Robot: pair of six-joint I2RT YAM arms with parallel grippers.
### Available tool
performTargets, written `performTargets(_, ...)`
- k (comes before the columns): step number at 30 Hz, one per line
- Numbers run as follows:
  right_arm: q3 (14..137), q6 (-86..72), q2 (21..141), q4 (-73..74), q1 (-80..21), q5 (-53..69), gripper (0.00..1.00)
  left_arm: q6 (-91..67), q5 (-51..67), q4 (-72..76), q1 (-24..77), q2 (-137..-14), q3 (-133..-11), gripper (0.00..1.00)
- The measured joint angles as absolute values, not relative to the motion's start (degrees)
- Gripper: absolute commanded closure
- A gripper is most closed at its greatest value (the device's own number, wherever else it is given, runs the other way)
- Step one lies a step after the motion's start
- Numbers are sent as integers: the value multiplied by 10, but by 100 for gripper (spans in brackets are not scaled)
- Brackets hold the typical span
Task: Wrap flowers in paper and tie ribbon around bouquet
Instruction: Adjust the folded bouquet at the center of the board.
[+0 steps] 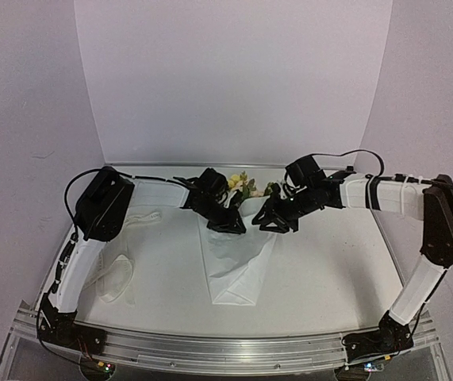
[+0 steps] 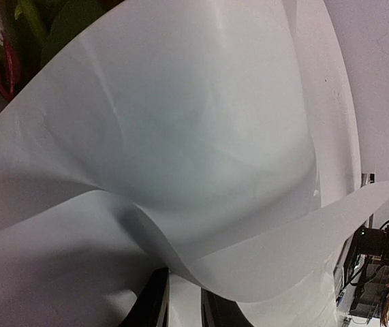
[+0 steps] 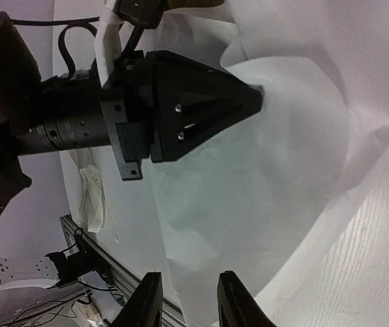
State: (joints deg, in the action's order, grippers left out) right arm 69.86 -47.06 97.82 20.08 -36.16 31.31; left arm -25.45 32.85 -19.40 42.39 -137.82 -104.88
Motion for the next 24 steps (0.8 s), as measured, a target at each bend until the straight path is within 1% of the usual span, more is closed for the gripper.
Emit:
performTargets(4, 721, -496, 1025, 169, -362, 353, 69, -255, 328, -199, 423, -1378, -1050, 81)
performTargets(8, 706, -509, 1030, 150, -369, 381, 69, -254, 328, -200, 423, -1378, -1049, 80)
performTargets(10, 692, -510, 1030, 137, -371, 393, 70, -251, 328, -199, 423, -1377, -1044, 78)
performTargets(13, 671, -511, 1030, 135, -373, 410, 71, -235, 327, -197, 422, -1366, -1022, 72)
performTargets(19, 663, -511, 1030, 133, -373, 424, 71, -203, 312, -210, 422, -1290, -959, 61)
performTargets(24, 663, -513, 1031, 133, -373, 425, 71, -193, 299, -205, 422, -1197, -908, 60)
